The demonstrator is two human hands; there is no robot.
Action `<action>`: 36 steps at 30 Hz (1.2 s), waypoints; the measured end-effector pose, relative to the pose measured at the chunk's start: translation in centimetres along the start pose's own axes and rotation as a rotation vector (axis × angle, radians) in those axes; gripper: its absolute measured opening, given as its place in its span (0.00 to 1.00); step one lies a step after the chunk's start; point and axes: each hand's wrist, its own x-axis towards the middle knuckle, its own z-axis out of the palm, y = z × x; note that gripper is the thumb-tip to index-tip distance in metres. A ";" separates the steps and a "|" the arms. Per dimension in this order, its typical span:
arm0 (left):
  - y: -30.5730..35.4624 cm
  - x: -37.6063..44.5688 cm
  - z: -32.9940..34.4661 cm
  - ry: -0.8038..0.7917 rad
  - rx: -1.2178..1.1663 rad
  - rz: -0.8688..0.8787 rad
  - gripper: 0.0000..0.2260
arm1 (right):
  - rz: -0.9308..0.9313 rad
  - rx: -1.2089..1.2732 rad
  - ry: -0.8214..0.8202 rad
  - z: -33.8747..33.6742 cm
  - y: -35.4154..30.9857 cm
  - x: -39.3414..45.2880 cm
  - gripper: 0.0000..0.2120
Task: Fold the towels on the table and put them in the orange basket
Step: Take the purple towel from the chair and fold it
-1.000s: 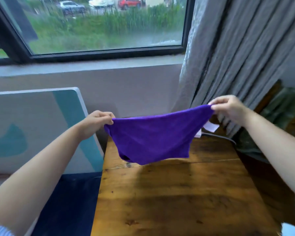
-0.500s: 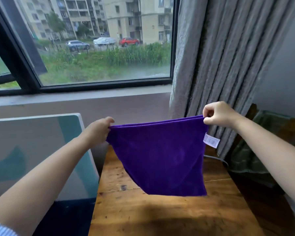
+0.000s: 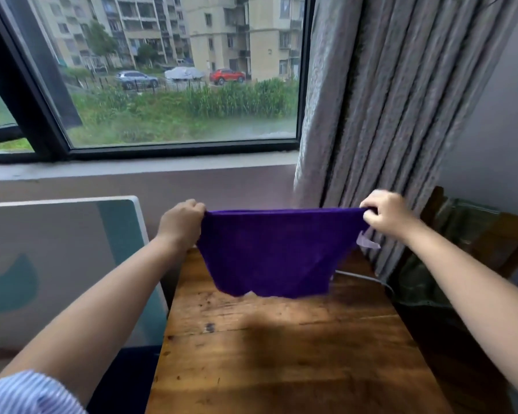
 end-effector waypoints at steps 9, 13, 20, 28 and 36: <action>-2.1 0.0 -0.4 -0.222 -0.219 0.137 0.10 | 0.010 -0.124 -0.188 -0.8 0.8 1.4 0.11; -2.5 -1.1 0.1 -0.140 -0.484 0.157 0.08 | 0.043 -0.059 -0.153 -0.2 0.8 1.8 0.10; -4.4 -2.7 0.5 -0.004 -0.850 0.155 0.22 | -0.113 0.124 -0.070 0.9 0.9 0.5 0.12; -6.5 -2.5 1.8 0.095 -0.462 0.445 0.04 | -0.155 0.193 0.039 1.1 0.7 -0.4 0.17; -6.4 -1.7 2.5 0.304 -0.225 0.517 0.15 | -0.205 0.158 -0.020 2.0 0.9 -0.5 0.20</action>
